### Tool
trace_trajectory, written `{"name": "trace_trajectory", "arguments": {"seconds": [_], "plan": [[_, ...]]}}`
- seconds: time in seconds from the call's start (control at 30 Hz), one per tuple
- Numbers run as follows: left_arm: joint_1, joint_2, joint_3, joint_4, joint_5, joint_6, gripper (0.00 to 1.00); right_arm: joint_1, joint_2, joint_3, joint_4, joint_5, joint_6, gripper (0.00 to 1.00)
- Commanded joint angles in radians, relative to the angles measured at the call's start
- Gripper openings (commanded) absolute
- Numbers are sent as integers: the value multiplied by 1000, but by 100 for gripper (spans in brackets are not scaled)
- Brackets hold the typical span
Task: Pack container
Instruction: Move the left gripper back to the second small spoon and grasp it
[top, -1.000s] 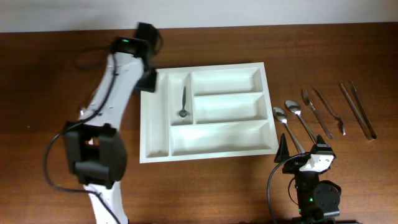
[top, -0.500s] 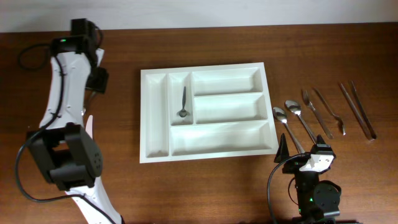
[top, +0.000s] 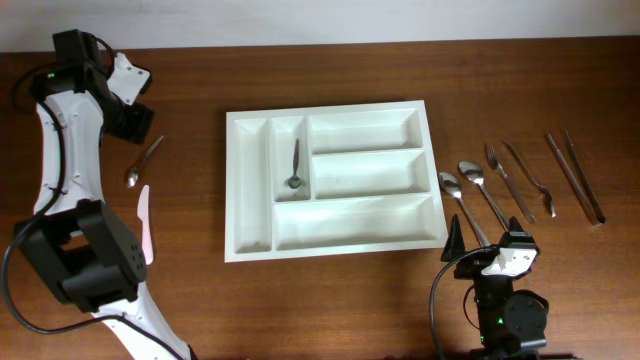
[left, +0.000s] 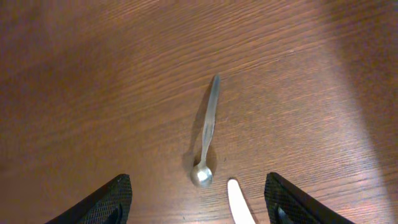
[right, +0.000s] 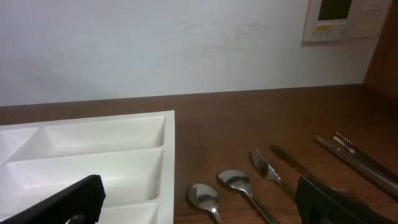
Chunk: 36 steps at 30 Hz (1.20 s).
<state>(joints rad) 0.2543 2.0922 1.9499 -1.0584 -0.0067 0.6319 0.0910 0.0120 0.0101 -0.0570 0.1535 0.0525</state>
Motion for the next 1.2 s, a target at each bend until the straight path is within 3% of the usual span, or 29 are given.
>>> {"name": "trace_trajectory", "arguments": {"seconds": [0.0,0.43,0.53,0.8,0.9,1.03,1.17], "plan": [[2,79,13,4,38,70,70,-7,-6,-5,-8,13,4,99],[12,288,13,26,38,69,71,-7,-6,-5,-8,13,4,99],[14,301,13,35,38,69,65,-7,-6,-5,-8,13,4,99],[15,349,11,15,37,69,63,-7,-6,-5,-8,13,4,99],[18,349,11,23,37,69,52,-7,-6,-5,-8,13,4,99],[20,349,11,23,37,69,23,-7,-6,-5,-8,13,4,99],[20,348,11,21,37,55,6,-7,-6,-5,-8,13,4,99]]}}
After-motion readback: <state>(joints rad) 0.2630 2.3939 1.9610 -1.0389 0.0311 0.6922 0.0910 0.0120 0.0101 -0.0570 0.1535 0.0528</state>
